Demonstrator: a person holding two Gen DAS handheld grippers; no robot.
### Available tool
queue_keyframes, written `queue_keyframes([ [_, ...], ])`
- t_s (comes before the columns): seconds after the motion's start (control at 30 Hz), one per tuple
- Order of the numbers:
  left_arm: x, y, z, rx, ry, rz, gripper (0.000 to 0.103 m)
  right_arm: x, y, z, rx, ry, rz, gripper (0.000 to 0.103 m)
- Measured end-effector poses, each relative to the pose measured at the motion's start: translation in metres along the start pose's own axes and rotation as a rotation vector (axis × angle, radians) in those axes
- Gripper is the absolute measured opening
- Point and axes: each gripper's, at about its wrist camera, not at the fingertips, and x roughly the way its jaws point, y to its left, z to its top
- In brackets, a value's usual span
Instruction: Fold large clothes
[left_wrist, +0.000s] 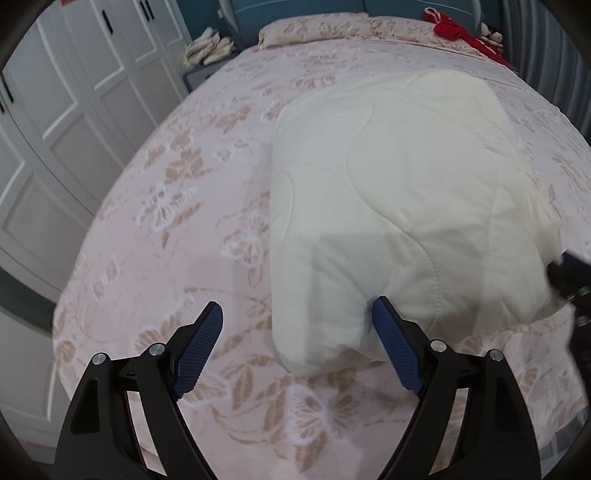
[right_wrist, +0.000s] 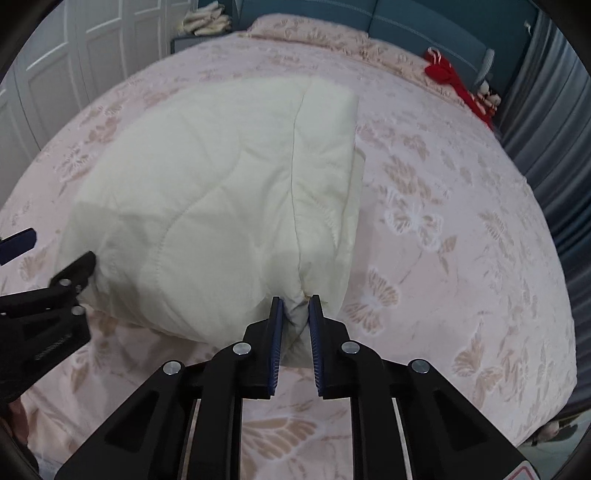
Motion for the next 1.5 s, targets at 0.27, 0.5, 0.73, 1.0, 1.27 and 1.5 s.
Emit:
queue_keyframes([
  [0.27, 0.020, -0.007, -0.008, -0.009, 0.046, -0.022, 0.082, 0.032, 0.006, -0.009, 0.012, 0.053, 0.002, 0.015],
  [0.5, 0.033, -0.011, -0.015, -0.012, 0.064, -0.028, 0.083, 0.042, 0.011, -0.011, 0.025, 0.067, 0.004, 0.016],
  [0.73, 0.041, -0.015, -0.016, -0.011, 0.068, -0.021, 0.084, 0.050, 0.008, -0.013, 0.040, 0.070, 0.027, 0.016],
  [1.0, 0.045, -0.022, -0.017, -0.007, 0.056, 0.012, 0.084, 0.055, 0.007, -0.013, 0.053, 0.065, 0.046, 0.018],
  [1.27, 0.025, -0.027, -0.015, -0.011, 0.051, 0.043, 0.083, 0.031, 0.000, -0.014, 0.104, 0.039, 0.059, 0.021],
  [1.5, -0.008, -0.029, -0.029, -0.022, 0.054, -0.011, 0.078, -0.013, -0.018, -0.033, 0.201, 0.019, 0.124, 0.041],
])
